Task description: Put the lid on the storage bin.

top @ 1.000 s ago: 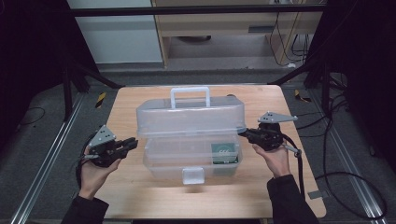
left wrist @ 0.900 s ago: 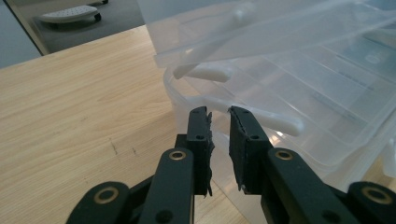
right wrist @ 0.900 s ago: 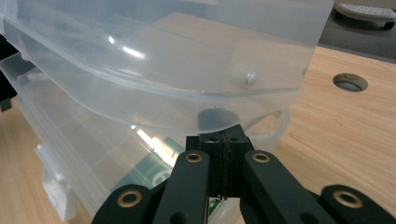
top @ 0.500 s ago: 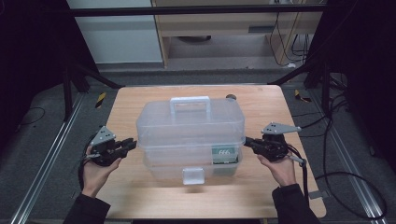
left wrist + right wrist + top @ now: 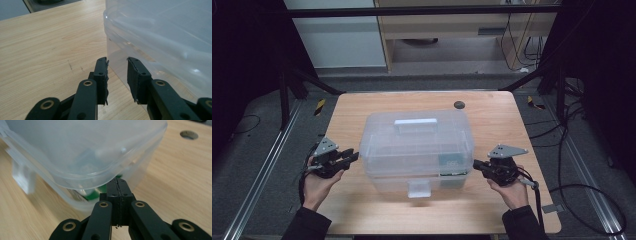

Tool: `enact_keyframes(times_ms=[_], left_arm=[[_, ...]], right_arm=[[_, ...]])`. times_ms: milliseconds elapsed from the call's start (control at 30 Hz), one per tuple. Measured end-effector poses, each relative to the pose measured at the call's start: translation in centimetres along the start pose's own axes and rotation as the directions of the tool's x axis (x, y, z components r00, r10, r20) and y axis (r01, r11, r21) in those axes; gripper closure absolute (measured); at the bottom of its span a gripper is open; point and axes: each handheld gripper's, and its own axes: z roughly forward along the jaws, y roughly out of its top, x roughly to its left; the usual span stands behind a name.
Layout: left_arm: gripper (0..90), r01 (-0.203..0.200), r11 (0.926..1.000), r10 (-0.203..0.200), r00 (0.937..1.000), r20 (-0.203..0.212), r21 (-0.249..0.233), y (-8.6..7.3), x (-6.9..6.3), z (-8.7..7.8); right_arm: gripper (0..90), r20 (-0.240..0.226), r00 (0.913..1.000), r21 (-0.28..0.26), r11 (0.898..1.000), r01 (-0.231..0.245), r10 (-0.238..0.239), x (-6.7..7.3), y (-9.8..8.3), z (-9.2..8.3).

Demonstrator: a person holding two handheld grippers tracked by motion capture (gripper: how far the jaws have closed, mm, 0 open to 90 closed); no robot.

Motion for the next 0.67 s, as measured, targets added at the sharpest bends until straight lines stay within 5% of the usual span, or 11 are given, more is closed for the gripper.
enact_keyframes(times_ms=[67,233,400,500,667], left_arm=[[68.0,0.0,1.0,0.0,1.0,-0.006,0.001,-0.1,0.1,0.1],[65.8,0.013,0.9999,-0.013,0.9997,-0.02,0.003,-0.4,0.5,0.2],[59.9,0.022,0.9996,-0.022,0.9989,-0.041,0.019,-1.0,0.7,0.8],[54.4,0.022,0.9991,-0.02,0.9983,-0.054,0.037,-1.3,0.8,1.5],[46.7,0.026,0.9978,-0.021,0.9963,-0.083,0.06,-2.0,1.3,2.2]], right_arm=[[90.0,0.019,0.9998,0.028,1.0,0.01,-0.01,0.0,-0.5,0.3],[90.0,0.016,0.9997,0.004,1.0,-0.02,0.02,-0.3,-1.0,-0.3],[84.9,0.111,0.9934,-0.011,1.0,-0.027,0.028,-1.5,-2.2,-0.1],[76.3,0.172,0.9825,-0.013,0.998,-0.069,0.07,-2.7,-3.3,0.3],[56.2,0.28,0.9496,-0.006,0.989,-0.145,0.141,-4.4,-4.9,0.9]])
